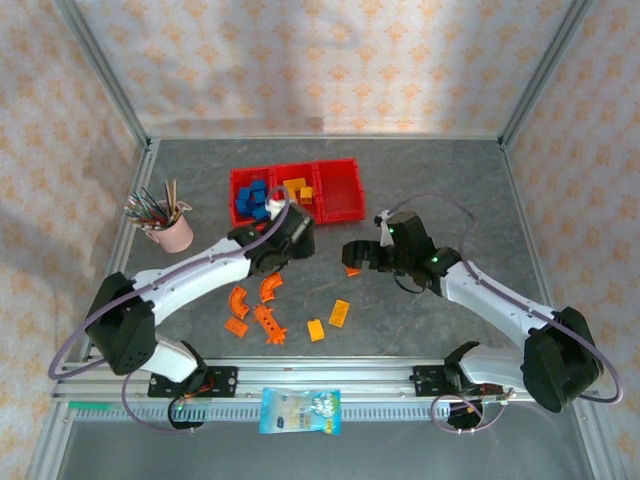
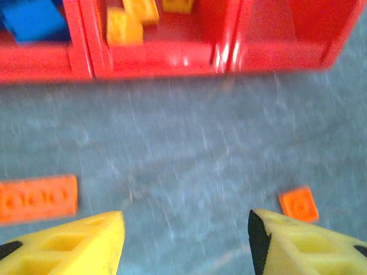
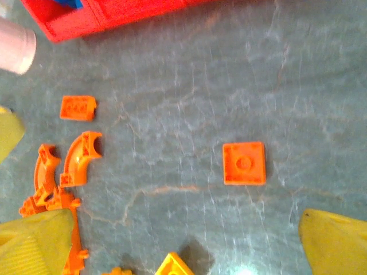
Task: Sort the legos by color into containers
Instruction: Pick up the lego from the middle-left of the table.
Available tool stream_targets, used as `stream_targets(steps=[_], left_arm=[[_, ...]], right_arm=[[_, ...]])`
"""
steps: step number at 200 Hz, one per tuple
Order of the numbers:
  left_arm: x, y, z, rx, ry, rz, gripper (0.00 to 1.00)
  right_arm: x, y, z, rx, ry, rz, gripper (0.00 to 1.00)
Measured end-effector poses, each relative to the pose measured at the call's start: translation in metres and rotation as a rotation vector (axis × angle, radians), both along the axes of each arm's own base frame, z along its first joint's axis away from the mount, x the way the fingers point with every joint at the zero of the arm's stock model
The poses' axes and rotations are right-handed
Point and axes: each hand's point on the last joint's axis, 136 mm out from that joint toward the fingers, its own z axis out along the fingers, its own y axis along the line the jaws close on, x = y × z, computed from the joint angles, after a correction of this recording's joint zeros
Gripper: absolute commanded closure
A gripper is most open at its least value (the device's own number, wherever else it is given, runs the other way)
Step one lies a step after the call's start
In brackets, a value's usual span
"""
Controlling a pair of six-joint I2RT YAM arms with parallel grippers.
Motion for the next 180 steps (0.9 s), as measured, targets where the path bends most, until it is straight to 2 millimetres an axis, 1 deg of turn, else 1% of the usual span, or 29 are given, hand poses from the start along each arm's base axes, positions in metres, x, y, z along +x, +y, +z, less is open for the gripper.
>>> stream_targets(steps=[17,43,61,82,102,136,169,180], left_arm=[[-0.027,-0.01,-0.009,-0.028,0.038,-0.011,0.37],[-0.064,-0.026,-0.024,-0.074,0.099,-0.018,0.35],[-0.084,-0.032,-0.034,-0.088,0.142,-0.009,0.33],[-0.102,-0.038,-0.042,-0.096,0.177,-0.003,0.3],[-0.112,-0.044,-0.05,-0.092,0.201,0.004,0.3],[-0.12,-0.05,-0.065,-0.076,0.233,0.019,0.3],[-0.126,-0.051,-0.082,-0.037,0.265,0.026,0.33],[-0.126,-0.051,-0.086,-0.031,0.274,0.026,0.35]], right_arm=[[-0.015,-0.001,-0.011,-0.003,0.031,0.025,0.0],[-0.031,-0.002,-0.017,0.012,0.05,0.05,0.0],[-0.038,-0.005,-0.023,0.022,0.062,0.055,0.0],[-0.045,-0.009,-0.03,0.023,0.076,0.052,0.0],[-0.048,-0.011,-0.032,0.024,0.077,0.05,0.0],[-0.048,-0.011,-0.03,0.032,0.068,0.047,0.0],[-0.047,-0.01,-0.029,0.037,0.06,0.047,0.01],[-0.047,-0.01,-0.029,0.037,0.06,0.047,0.01]])
